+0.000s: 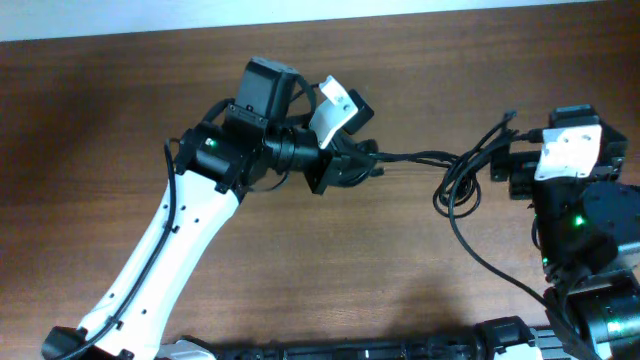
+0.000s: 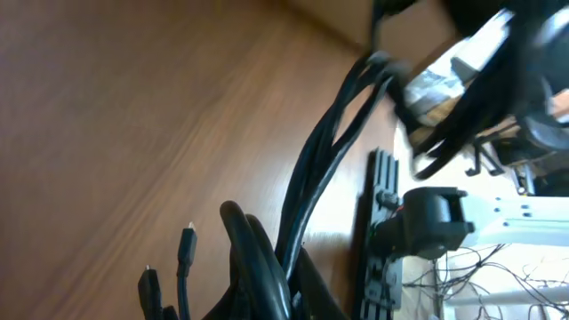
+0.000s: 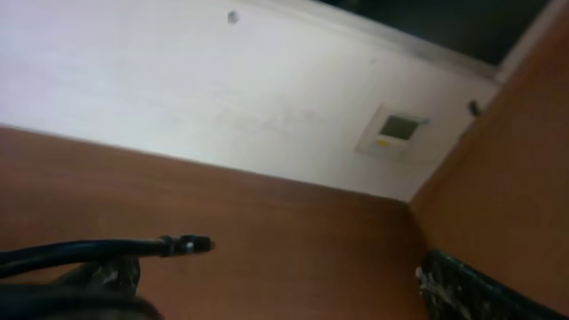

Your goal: Untangle cables

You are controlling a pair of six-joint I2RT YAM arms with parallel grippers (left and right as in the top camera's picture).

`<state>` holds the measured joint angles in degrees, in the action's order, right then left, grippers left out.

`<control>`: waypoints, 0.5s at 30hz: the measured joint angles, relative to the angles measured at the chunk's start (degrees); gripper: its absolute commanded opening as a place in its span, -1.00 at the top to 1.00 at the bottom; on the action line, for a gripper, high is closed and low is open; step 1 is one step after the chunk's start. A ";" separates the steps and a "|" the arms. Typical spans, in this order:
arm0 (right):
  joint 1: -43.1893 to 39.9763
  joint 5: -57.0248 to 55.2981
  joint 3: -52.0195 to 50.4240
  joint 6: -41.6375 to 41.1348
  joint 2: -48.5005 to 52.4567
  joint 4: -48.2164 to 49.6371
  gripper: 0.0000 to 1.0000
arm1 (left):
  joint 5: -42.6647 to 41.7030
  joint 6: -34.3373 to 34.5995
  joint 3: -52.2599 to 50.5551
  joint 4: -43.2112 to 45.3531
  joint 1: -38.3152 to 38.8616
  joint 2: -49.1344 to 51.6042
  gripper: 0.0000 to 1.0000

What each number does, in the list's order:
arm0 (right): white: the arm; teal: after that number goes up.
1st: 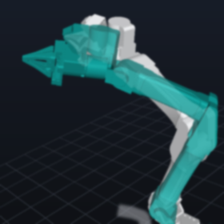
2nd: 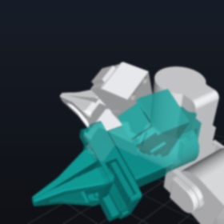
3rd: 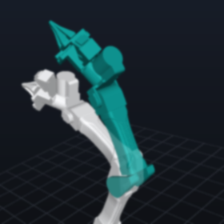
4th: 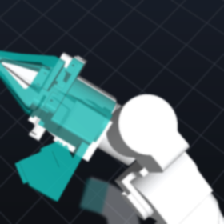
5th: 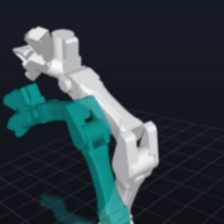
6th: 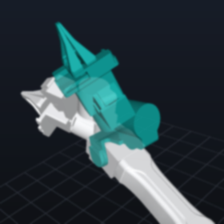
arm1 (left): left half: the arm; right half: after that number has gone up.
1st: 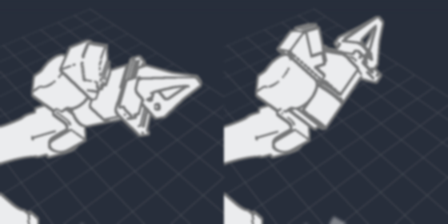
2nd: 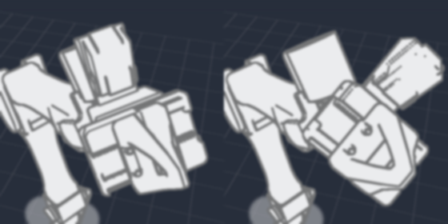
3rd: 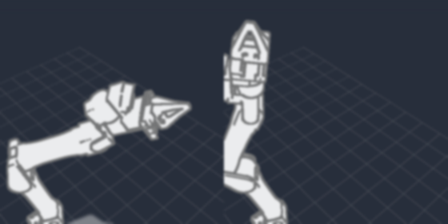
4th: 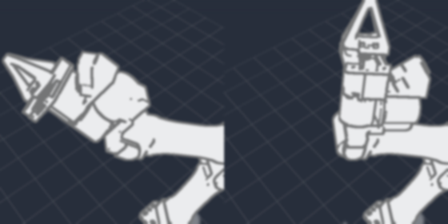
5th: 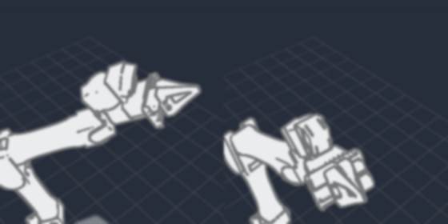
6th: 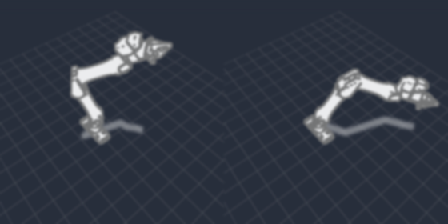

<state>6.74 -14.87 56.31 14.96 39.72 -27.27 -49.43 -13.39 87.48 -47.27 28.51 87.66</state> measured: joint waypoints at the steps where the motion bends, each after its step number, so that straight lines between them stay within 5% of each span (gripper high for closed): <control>1: -0.02 1.11 0.04 0.02 -0.04 -1.03 -0.97 | -1.57 -0.31 0.00 1.03 -0.04 0.00 1.00; 15: -0.11 15.26 0.04 0.00 -0.07 -5.66 -0.98 | -17.38 -0.76 0.00 7.78 -0.04 0.00 1.00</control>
<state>6.63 0.38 56.36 14.96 39.66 -32.93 -66.81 -14.15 87.48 -39.48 28.47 87.66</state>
